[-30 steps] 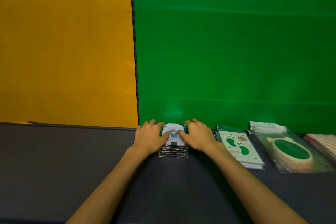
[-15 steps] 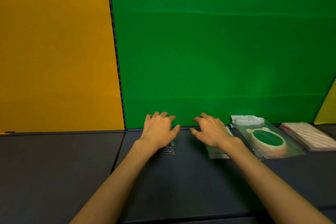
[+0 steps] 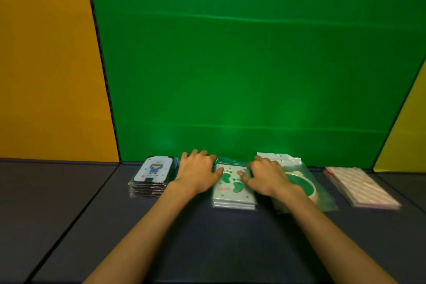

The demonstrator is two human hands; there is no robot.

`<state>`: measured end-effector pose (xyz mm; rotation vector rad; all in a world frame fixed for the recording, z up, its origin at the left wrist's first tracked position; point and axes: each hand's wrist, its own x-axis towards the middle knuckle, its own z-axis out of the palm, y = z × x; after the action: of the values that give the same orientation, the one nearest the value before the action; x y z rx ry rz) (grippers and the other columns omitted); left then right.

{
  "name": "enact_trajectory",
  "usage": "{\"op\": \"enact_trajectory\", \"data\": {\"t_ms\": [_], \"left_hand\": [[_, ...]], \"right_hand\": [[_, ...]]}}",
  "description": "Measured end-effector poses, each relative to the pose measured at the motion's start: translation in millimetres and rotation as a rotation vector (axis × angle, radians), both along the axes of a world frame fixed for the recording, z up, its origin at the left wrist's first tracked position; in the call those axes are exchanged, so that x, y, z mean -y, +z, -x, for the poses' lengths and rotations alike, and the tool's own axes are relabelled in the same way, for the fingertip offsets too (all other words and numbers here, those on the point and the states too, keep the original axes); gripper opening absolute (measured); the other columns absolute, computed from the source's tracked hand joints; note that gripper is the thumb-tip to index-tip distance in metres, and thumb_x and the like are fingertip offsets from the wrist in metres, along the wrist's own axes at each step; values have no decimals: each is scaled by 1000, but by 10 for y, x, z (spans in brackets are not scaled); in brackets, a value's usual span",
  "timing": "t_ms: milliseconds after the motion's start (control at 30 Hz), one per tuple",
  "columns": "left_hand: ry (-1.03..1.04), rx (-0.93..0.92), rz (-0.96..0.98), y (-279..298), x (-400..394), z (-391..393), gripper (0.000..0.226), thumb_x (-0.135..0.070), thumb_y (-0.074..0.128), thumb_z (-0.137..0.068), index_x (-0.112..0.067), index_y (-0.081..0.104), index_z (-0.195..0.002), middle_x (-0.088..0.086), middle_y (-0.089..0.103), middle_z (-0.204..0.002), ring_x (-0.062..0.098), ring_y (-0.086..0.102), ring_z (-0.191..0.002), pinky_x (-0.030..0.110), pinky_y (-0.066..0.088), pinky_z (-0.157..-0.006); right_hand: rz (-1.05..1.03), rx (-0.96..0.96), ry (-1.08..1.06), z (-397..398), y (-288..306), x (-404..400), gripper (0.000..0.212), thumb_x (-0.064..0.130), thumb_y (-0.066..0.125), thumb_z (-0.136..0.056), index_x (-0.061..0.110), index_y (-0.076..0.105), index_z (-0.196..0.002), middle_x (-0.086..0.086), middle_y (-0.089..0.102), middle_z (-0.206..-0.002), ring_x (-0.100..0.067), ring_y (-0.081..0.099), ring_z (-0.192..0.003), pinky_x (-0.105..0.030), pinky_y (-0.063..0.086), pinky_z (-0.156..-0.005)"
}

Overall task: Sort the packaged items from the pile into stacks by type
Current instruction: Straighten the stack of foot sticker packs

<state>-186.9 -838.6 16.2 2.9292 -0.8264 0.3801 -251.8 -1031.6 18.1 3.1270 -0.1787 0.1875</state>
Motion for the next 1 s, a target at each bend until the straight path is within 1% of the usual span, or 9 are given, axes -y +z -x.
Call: {"op": "enact_trajectory", "data": {"t_ms": [233, 400, 500, 600, 667, 767, 833, 900, 1000], "left_hand": [[80, -48, -101, -153, 139, 42, 66, -73, 42, -85, -23, 62, -122, 5, 61, -122, 27, 51, -118, 50, 36, -102], [122, -127, -127, -200, 143, -5, 68, -77, 36, -85, -16, 67, -92, 9, 58, -131, 30, 45, -128, 52, 32, -107], [111, -233, -138, -240, 139, -25, 66, -74, 29, -89, -18, 62, -79, 11, 54, -137, 31, 40, -135, 56, 28, -111], [86, -250, -152, -261, 159, -10, 69, -68, 24, -93, -14, 67, -83, 12, 51, -140, 31, 37, -136, 56, 27, -111], [76, -272, -103, -283, 150, -28, 68, -66, 26, -94, -13, 62, -73, 12, 52, -139, 31, 38, -134, 54, 29, -110], [71, -354, 37, -317, 131, -74, 62, -66, 35, -92, -15, 50, -60, 11, 56, -129, 30, 46, -124, 48, 39, -101], [86, -416, 134, -330, 143, -111, 59, -63, 43, -92, -14, 46, -59, 9, 62, -104, 27, 56, -103, 39, 45, -82], [94, -468, 215, -334, 172, -137, 53, -57, 49, -92, -14, 47, -62, 3, 55, -74, 22, 55, -75, 31, 39, -62], [125, -540, 328, -335, 210, -156, 40, -45, 56, -92, -16, 50, -65, -1, 52, -66, 15, 49, -60, 27, 34, -51]], "right_hand": [[64, -57, 89, 2, -132, 170, 48, 62, 48, -91, 17, 59, -75, -7, 60, -116, -25, 44, -116, -44, 31, -106], [33, -147, 90, 16, -81, 180, 49, 62, 40, -95, 26, 42, -62, -5, 58, -119, -26, 34, -128, -45, 20, -111], [17, -171, 98, -28, -89, 161, 46, 59, 41, -95, 26, 42, -63, -2, 54, -109, -24, 35, -124, -44, 20, -111], [-18, -191, 81, -89, -96, 146, 42, 56, 44, -93, 25, 47, -65, 0, 52, -103, -22, 36, -119, -44, 21, -109], [-63, -192, 56, -118, -123, 132, 38, 51, 48, -91, 23, 48, -66, 0, 53, -100, -22, 36, -117, -44, 22, -108], [-135, -167, 5, -145, -161, 83, 31, 40, 53, -87, 19, 46, -65, -1, 51, -91, -24, 39, -113, -42, 28, -104], [-187, -167, -29, -167, -167, 34, 25, 33, 54, -83, 19, 43, -66, -1, 47, -83, -25, 42, -106, -40, 35, -98], [-243, -169, -62, -196, -168, -8, 20, 29, 54, -79, 19, 42, -67, -3, 48, -83, -26, 45, -102, -39, 40, -96], [-303, -163, -116, -234, -178, -66, 13, 29, 53, -77, 17, 51, -74, -7, 57, -93, -26, 49, -103, -41, 46, -93]]}}
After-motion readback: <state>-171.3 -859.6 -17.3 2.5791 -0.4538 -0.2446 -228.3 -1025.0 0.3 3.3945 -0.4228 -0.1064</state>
